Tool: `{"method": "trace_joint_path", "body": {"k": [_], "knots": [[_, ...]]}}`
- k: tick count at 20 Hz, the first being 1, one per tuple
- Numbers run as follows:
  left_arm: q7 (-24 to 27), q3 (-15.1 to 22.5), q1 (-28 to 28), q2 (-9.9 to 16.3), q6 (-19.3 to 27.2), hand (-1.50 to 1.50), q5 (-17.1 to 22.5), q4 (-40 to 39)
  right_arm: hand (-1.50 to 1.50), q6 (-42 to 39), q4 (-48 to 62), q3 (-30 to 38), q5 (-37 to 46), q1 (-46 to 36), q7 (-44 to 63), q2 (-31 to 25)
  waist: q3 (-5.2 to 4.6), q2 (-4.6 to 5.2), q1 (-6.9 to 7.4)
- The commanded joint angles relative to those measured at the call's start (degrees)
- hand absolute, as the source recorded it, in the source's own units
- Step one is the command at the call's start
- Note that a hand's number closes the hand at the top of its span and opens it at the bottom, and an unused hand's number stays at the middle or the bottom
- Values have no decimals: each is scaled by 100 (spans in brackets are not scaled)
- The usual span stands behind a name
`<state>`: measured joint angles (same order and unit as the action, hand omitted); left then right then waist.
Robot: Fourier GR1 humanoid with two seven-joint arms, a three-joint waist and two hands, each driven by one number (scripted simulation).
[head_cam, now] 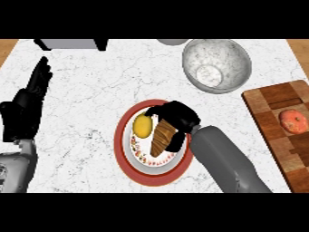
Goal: Pick the croissant from the plate and place it in the bowl
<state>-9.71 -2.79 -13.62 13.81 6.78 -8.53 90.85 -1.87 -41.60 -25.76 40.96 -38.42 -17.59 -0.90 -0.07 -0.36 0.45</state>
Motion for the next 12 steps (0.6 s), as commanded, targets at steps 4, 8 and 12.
{"method": "trace_joint_path", "body": {"k": [4, 8, 12], "knots": [[20, -81, -157, -116, -61, 0, -61, -153, 150, -33, -86, 162, 163, 354, -460, 20, 7, 41, -37], [-207, 254, -231, -290, -48, 0, -147, 146, 150, 423, 101, 103, -696, -513, 1610, 84, 13, 102, 336], [-61, 412, -177, -348, -95, 0, -197, 116, 150, 860, 448, 744, -734, -911, 3343, 88, -20, 174, 627]]}}
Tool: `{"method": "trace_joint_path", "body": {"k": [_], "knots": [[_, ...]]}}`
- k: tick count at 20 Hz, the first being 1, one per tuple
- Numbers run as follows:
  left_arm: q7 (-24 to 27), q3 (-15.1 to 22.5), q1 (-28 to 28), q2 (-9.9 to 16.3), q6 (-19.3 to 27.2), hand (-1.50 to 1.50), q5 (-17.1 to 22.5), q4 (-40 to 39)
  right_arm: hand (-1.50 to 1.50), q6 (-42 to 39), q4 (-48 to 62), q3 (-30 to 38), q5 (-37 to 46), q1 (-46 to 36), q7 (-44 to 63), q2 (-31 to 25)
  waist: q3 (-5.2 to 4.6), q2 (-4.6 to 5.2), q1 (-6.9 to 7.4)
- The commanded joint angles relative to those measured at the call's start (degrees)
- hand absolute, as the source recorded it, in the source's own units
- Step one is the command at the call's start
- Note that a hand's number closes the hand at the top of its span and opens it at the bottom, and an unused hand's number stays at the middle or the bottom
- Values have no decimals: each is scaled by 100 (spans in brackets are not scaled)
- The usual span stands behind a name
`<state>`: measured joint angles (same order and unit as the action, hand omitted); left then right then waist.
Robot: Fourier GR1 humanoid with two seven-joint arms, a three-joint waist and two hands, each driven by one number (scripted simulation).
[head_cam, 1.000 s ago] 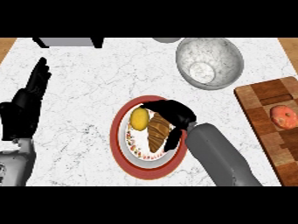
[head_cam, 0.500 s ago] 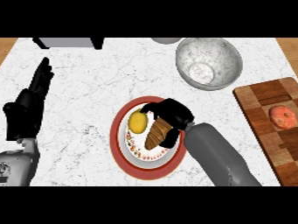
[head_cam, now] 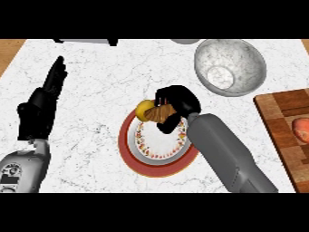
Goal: Pick the croissant from the plate and place it in the bowl
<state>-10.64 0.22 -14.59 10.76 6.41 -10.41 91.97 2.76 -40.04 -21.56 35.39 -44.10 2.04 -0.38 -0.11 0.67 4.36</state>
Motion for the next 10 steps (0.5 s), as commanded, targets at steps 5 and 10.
{"method": "trace_joint_path", "body": {"k": [5, 10], "knots": [[62, 308, -343, -94, -161, 0, -62, -46, 150, 1186, 425, 374, -342, -1322, 3015, 37, -7, 105, 623], [51, 375, -367, -172, -244, 0, 8, -172, 150, 2588, 237, 333, -331, -2255, 4089, 38, -17, 60, 759]]}}
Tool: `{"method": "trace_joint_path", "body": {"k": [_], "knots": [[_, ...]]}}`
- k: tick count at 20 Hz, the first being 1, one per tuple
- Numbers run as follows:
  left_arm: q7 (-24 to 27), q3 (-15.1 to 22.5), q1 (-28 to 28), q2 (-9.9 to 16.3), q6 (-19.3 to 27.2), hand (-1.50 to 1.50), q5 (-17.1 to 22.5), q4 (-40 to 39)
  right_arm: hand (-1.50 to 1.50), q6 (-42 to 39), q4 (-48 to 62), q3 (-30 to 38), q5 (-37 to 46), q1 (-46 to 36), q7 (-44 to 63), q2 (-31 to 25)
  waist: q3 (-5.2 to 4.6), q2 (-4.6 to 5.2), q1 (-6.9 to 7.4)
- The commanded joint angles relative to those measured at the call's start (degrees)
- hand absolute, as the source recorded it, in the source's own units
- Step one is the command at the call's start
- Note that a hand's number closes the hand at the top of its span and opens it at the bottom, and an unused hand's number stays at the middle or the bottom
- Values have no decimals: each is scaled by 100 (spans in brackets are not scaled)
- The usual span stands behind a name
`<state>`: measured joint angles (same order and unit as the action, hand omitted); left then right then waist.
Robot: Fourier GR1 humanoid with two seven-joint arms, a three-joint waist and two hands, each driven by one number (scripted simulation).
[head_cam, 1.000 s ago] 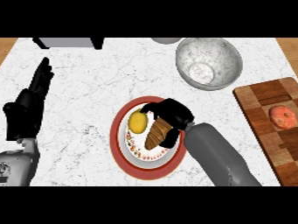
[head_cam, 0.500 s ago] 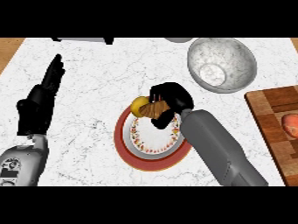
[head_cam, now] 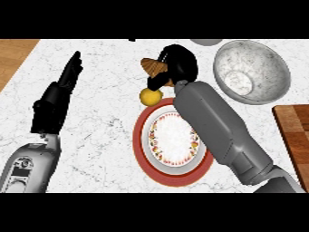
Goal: Pick the croissant from the plate and place it in the bowl
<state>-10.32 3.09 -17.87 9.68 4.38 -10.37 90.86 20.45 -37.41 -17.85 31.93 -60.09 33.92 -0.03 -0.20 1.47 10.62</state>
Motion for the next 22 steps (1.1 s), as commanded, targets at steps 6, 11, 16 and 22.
{"method": "trace_joint_path", "body": {"k": [6, 11, 16, 22], "knots": [[-115, -62, -227, 14, -23, 0, 9, -187, 150, 2138, 549, -544, 590, -1330, 2413, 3, -18, -29, -12], [95, -45, -166, -78, 124, 0, -103, -389, 150, 2502, 1113, -849, 993, -1856, 3438, 2, -17, -1, -176], [125, -262, -125, 95, 115, 0, -67, -402, 150, 3103, 1540, -809, 1243, -2004, 3579, 1, -2, -24, -444], [50, -459, -116, 169, 153, 0, 3, -366, 150, 3811, 2042, -641, 1500, -1946, 3584, 1, 8, -69, -706]]}}
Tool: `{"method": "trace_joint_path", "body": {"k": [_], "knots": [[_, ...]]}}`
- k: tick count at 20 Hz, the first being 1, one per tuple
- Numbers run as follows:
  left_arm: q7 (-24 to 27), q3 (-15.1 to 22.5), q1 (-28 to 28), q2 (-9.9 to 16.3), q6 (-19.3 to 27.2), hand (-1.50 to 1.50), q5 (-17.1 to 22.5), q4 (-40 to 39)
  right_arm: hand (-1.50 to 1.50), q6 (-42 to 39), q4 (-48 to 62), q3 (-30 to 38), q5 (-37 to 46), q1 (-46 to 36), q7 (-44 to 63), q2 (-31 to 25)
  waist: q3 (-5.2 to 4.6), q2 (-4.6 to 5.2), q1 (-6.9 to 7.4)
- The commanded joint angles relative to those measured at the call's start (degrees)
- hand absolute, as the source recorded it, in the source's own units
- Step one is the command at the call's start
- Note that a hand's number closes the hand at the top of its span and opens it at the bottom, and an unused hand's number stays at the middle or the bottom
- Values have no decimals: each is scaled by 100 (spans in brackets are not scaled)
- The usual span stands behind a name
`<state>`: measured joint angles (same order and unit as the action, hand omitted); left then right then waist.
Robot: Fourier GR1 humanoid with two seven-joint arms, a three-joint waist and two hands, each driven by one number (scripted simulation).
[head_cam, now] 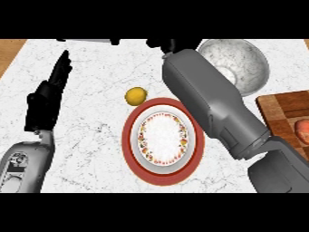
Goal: Pick the croissant from the plate and place it in the bowl
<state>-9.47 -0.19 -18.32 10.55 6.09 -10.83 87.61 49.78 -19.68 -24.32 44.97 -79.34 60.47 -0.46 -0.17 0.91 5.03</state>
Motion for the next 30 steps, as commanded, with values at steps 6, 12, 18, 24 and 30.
{"method": "trace_joint_path", "body": {"k": [6, 12, 18, 24, 30], "knots": [[-93, -148, 152, 39, 40, 0, 31, 99, 150, 1474, 908, 166, 567, 227, 580, -117, 12, -28, -327], [-304, -75, 121, -24, 127, 0, -88, 315, 150, 1406, 1442, 104, 867, 568, 410, -500, 17, -18, -315], [-238, -253, 367, 176, -129, 0, 129, 550, 150, 1037, 1792, 102, 937, 814, 274, -1017, 20, -17, -282], [-108, 93, 556, -136, 102, 0, -172, 646, 150, 1565, 1217, 814, 219, 1489, -461, -1385, 33, 35, -233], [-97, -129, 382, 42, -30, 0, -22, 558, -150, 1528, 225, 1564, -737, 2235, -1984, -1477, 52, 91, -177]]}}
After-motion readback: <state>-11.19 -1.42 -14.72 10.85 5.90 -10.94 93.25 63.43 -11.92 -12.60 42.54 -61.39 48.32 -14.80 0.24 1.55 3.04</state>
